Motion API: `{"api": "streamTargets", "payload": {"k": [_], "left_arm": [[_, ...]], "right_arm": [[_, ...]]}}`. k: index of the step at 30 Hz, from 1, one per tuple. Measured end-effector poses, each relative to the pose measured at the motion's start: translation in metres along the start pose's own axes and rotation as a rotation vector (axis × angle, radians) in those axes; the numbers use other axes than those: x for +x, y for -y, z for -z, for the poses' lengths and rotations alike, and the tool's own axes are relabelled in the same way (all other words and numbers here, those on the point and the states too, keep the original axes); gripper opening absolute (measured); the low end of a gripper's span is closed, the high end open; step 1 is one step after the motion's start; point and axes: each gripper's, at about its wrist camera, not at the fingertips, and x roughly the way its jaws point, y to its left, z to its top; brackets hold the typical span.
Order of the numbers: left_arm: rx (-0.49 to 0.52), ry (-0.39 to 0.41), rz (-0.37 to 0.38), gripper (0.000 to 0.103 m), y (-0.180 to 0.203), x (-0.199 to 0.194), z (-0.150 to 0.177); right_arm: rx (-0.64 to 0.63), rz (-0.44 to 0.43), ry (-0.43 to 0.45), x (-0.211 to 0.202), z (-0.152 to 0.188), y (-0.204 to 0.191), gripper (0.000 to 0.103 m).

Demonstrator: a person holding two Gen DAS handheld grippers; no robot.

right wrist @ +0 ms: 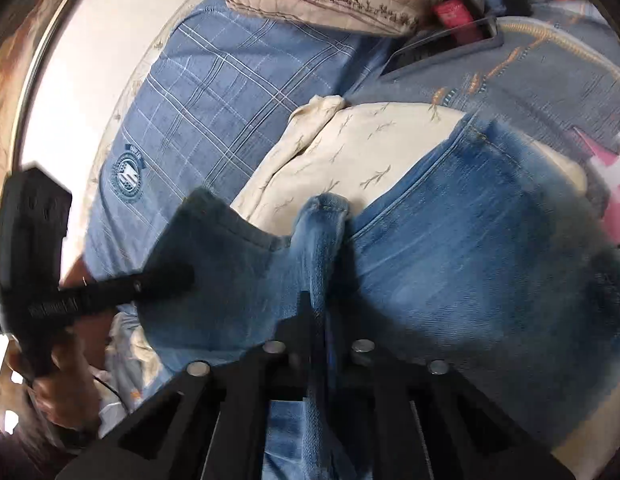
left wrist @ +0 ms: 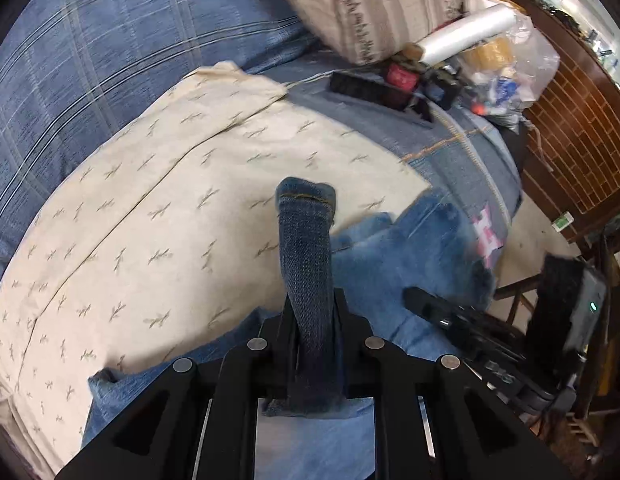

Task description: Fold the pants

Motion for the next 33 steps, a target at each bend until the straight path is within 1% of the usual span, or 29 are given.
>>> {"api": "streamTargets", "payload": {"k": [1, 2, 3, 4, 5, 6, 7, 8, 9, 10, 12, 13, 14, 15, 16, 17, 18, 20, 22, 25, 28, 29, 30, 32, 33], "left_arm": [[0.027, 0.019, 0.021, 0.015, 0.011, -0.001, -0.006], [0.045, 0.028, 0.036, 0.019, 0.019, 0.001, -0.010], [0.069, 0.035, 0.055, 0.020, 0.029, 0.003, -0.015], [0.104, 0.042, 0.072, 0.020, 0.046, 0.009, -0.022], [0.125, 0.047, 0.072, 0.021, 0.056, 0.014, -0.027], [0.152, 0.050, 0.064, 0.021, 0.069, 0.023, -0.032], [0.189, 0.044, 0.033, 0.022, 0.086, 0.038, -0.039], [0.203, 0.035, 0.007, 0.022, 0.093, 0.048, -0.042], [0.218, 0.010, -0.038, 0.022, 0.101, 0.063, -0.045], [0.232, -0.037, -0.085, 0.020, 0.106, 0.082, -0.050], [0.215, -0.078, -0.101, 0.019, 0.102, 0.095, -0.054], [0.186, -0.083, -0.076, 0.019, 0.094, 0.095, -0.058], [0.156, -0.084, -0.044, 0.019, 0.088, 0.093, -0.062], [0.126, -0.088, -0.006, 0.020, 0.081, 0.092, -0.066], [0.096, -0.094, 0.027, 0.022, 0.074, 0.090, -0.072], [0.084, -0.097, 0.035, 0.028, 0.071, 0.090, -0.077], [0.071, -0.097, 0.042, 0.031, 0.066, 0.091, -0.080], [0.067, -0.106, 0.053, 0.046, 0.064, 0.097, -0.085], [0.086, -0.130, 0.055, 0.048, 0.068, 0.108, -0.086], [0.122, -0.180, 0.071, 0.048, 0.077, 0.124, -0.085], [0.137, -0.211, 0.076, 0.051, 0.084, 0.141, -0.083], [0.144, -0.230, 0.076, 0.054, 0.087, 0.148, -0.082], [0.157, -0.229, 0.065, 0.057, 0.091, 0.152, -0.080], [0.205, -0.197, 0.065, 0.072, 0.100, 0.154, -0.076], [0.230, -0.192, 0.057, 0.072, 0.105, 0.155, -0.074]], "right_arm": [[0.044, -0.013, 0.061, -0.022, 0.001, 0.008, 0.003], [0.072, -0.015, 0.116, -0.042, 0.002, 0.016, 0.003], [0.086, -0.013, 0.148, -0.056, 0.006, 0.022, 0.003], [0.105, 0.012, 0.190, -0.077, 0.014, 0.029, 0.003], [0.114, 0.043, 0.213, -0.089, 0.021, 0.035, 0.003], [0.119, 0.069, 0.224, -0.097, 0.025, 0.039, 0.003], [0.129, 0.105, 0.229, -0.100, 0.032, 0.045, 0.004], [0.149, 0.136, 0.206, -0.097, 0.040, 0.055, 0.006], [0.165, 0.149, 0.180, -0.093, 0.043, 0.062, 0.009], [0.194, 0.165, 0.144, -0.087, 0.047, 0.072, 0.009], [0.225, 0.142, 0.143, -0.089, 0.049, 0.079, 0.010], [0.230, 0.135, 0.158, -0.094, 0.049, 0.080, 0.017], [0.229, 0.145, 0.185, -0.103, 0.049, 0.082, 0.026], [0.239, 0.151, 0.202, -0.107, 0.045, 0.085, 0.051], [0.264, 0.146, 0.233, -0.113, 0.044, 0.091, 0.062], [0.286, 0.139, 0.249, -0.117, 0.043, 0.097, 0.062], [0.312, 0.131, 0.253, -0.117, 0.041, 0.105, 0.062], [0.350, 0.125, 0.247, -0.111, 0.040, 0.115, 0.062], [0.360, 0.105, 0.235, -0.105, 0.040, 0.119, 0.062], [0.347, 0.078, 0.217, -0.092, 0.033, 0.116, 0.062], [0.283, 0.084, 0.218, -0.087, 0.029, 0.104, 0.062], [0.274, 0.084, 0.212, -0.086, 0.027, 0.103, 0.062], [0.274, 0.071, 0.210, -0.086, 0.027, 0.102, 0.062], [0.282, 0.057, 0.207, -0.086, 0.026, 0.105, 0.059], [0.286, 0.053, 0.208, -0.085, 0.027, 0.107, 0.058]]}}
